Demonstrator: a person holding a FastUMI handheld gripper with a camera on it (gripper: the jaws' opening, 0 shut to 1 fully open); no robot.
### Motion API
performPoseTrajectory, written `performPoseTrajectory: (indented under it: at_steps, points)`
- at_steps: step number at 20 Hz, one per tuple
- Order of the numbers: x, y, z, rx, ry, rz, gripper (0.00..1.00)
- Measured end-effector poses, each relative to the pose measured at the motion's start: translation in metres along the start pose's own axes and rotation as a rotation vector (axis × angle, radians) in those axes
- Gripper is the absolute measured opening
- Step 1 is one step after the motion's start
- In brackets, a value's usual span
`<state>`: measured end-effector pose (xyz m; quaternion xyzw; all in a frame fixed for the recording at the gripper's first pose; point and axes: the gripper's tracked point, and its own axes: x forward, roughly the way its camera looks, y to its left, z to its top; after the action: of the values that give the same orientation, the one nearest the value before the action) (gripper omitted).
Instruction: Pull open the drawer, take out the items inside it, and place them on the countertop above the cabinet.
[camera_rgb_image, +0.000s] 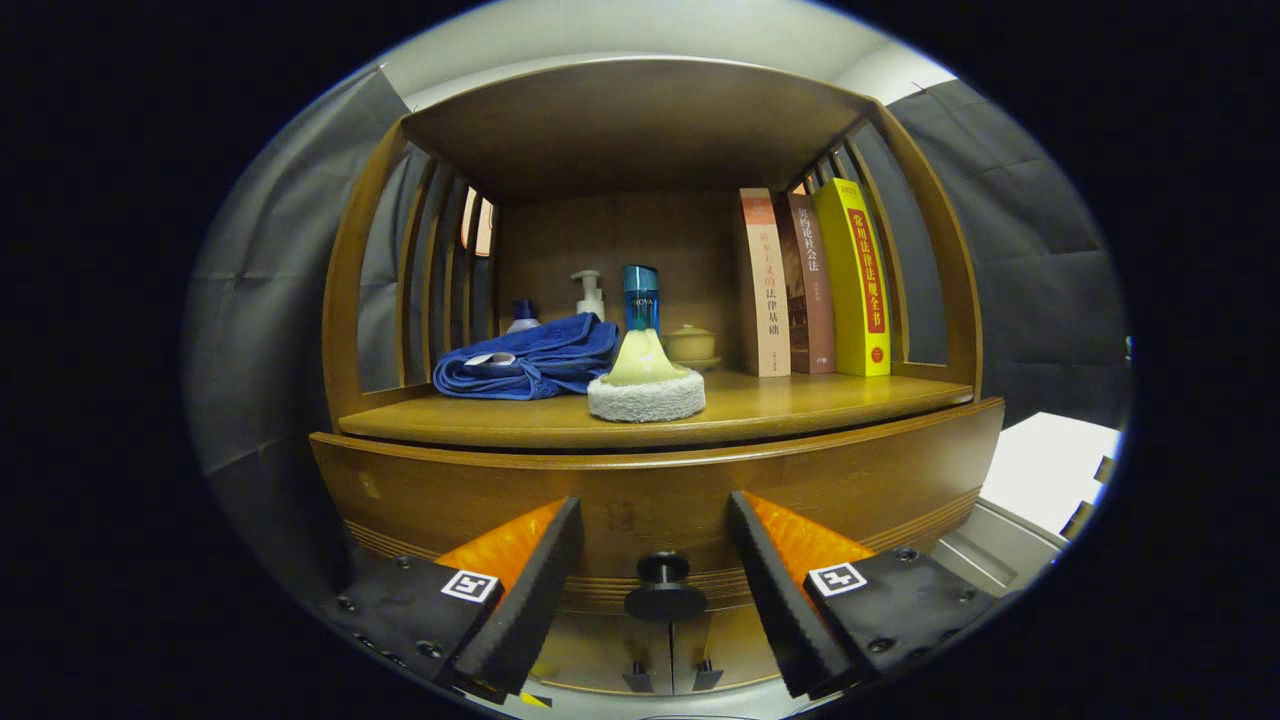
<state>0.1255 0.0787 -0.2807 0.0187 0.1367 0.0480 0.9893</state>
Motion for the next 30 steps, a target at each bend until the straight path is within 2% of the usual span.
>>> performPoseTrajectory:
  at_steps: [10, 13, 17, 30]
  points:
    - [0.018, 0.001, -0.003, -0.001, 0.008, -0.003, 0.97]
    - [0.018, -0.009, -0.009, 0.04, 0.032, -0.041, 0.97]
    - [-0.009, -0.02, 0.015, 0.065, -0.018, -0.079, 0.98]
    - [-0.148, 0.022, 0.131, -0.021, -0.142, 0.034, 0.98]
